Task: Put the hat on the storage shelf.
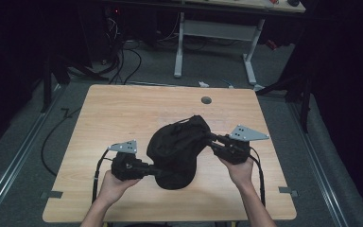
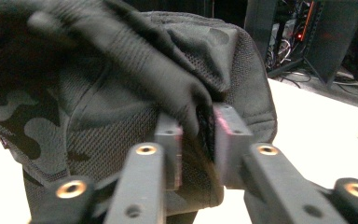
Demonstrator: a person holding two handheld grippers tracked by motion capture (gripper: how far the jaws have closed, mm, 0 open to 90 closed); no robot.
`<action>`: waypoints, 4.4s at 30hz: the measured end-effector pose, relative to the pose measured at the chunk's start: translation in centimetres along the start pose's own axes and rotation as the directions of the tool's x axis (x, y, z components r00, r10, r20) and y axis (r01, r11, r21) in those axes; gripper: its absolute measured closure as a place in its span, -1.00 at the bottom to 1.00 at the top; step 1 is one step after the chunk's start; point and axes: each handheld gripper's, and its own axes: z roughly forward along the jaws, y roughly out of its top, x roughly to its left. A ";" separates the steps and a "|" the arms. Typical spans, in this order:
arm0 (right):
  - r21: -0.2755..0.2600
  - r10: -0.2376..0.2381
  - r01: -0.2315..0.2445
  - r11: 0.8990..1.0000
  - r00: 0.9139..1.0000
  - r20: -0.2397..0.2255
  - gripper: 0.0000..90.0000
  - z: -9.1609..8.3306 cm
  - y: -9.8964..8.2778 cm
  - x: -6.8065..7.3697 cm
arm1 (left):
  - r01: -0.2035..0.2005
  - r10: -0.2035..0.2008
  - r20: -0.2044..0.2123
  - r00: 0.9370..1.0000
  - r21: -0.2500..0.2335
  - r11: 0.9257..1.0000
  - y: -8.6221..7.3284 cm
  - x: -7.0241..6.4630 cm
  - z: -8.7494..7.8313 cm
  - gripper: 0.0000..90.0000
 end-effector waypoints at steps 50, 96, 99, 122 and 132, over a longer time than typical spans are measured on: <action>0.370 -0.003 -0.165 0.914 0.910 0.414 -0.20 1.2 -12.5 -2.9 | -0.036 -0.029 -0.351 0.936 -0.176 0.984 2.0 1.1 -2.9 0.92; 0.364 0.036 -0.207 0.908 0.906 0.423 -0.26 1.2 -12.5 -3.1 | -0.036 -0.114 -0.571 0.813 -0.244 0.969 7.7 7.5 -1.4 0.92; 0.364 0.038 -0.208 0.908 0.905 0.423 -0.26 1.2 -12.5 -3.1 | -0.033 -0.117 -0.577 0.809 -0.243 0.969 7.7 7.8 -1.1 0.92; 0.363 0.038 -0.208 0.908 0.905 0.424 -0.26 1.2 -12.5 -3.1 | -0.030 -0.081 -0.608 0.790 -0.170 0.985 7.1 8.7 1.3 0.91; 0.363 0.038 -0.208 0.908 0.905 0.424 -0.26 1.2 -12.5 -3.1 | -0.001 -0.101 -0.596 0.797 -0.167 0.986 6.5 9.2 1.5 0.91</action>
